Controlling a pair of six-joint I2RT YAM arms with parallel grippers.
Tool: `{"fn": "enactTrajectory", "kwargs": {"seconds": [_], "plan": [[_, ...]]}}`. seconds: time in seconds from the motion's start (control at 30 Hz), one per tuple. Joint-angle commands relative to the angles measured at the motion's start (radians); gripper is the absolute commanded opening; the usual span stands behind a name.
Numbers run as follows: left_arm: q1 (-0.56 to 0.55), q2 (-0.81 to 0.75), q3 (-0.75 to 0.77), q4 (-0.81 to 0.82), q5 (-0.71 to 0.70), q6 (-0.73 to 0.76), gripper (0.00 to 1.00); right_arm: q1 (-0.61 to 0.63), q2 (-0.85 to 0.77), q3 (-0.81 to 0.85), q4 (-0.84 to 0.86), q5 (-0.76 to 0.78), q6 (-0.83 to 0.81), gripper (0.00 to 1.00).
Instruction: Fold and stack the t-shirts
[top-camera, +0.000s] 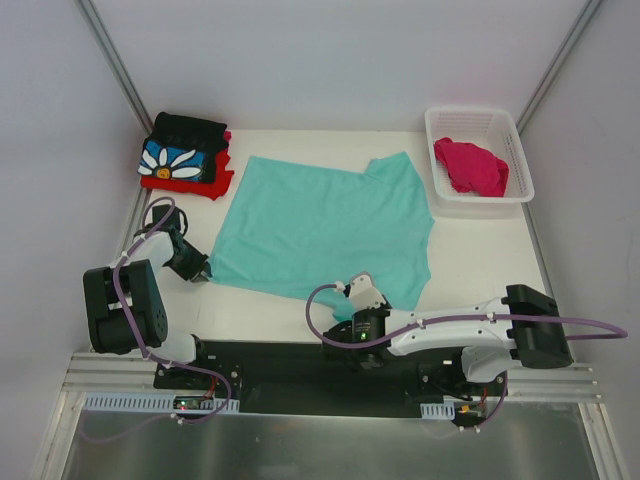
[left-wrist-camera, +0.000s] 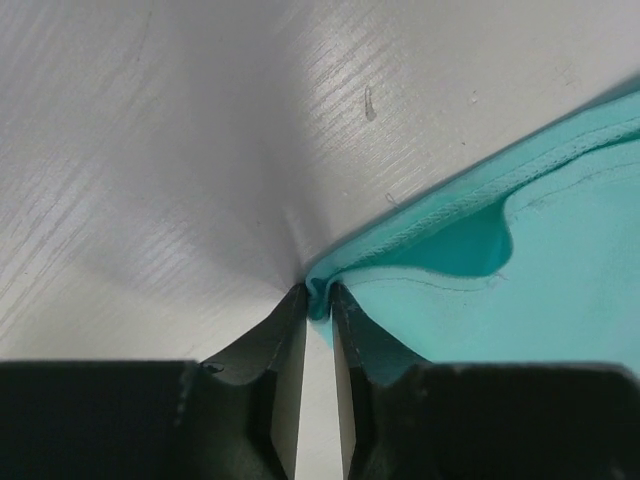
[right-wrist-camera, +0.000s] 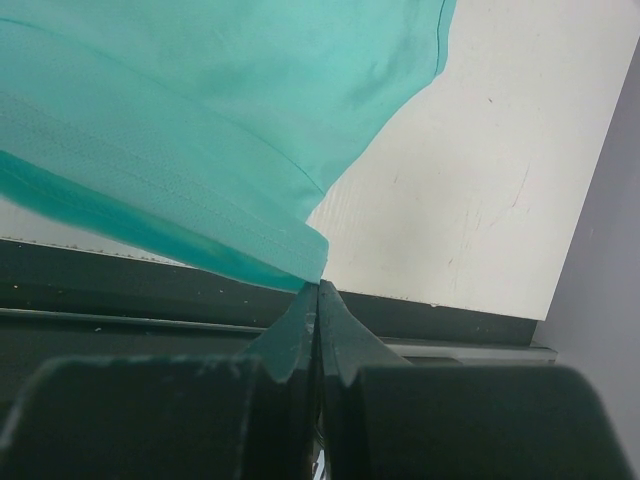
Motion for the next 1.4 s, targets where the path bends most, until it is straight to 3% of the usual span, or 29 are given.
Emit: {"fn": "enactTrajectory", "kwargs": {"seconds": [0.0, 0.13, 0.3, 0.43, 0.67, 0.9, 1.37], "plan": [[-0.003, 0.027, -0.005, 0.054, 0.016, -0.003, 0.13, 0.009, -0.019, 0.001, -0.025, -0.006, 0.008, 0.01], [-0.001, 0.021, -0.01, 0.056, 0.024, -0.001, 0.0, 0.011, -0.025, -0.007, -0.027, -0.007, 0.016, 0.01], [-0.003, -0.016, -0.028, 0.058, 0.076, 0.007, 0.0, 0.005, -0.057, -0.041, -0.03, -0.001, 0.048, 0.01], [-0.021, -0.132, -0.034, 0.039, 0.084, 0.034, 0.0, -0.026, -0.102, -0.042, -0.054, 0.022, 0.065, 0.01], [-0.032, -0.252, 0.124, -0.122, 0.073, 0.099, 0.0, -0.09, -0.133, 0.011, -0.105, 0.084, 0.011, 0.01], [-0.05, -0.338, 0.17, -0.22, 0.073, 0.145, 0.0, -0.123, -0.196, 0.039, -0.18, 0.114, 0.046, 0.01], [-0.087, -0.517, 0.145, -0.337, 0.111, 0.194, 0.0, -0.083, -0.298, 0.071, -0.214, 0.025, 0.085, 0.01]]}}
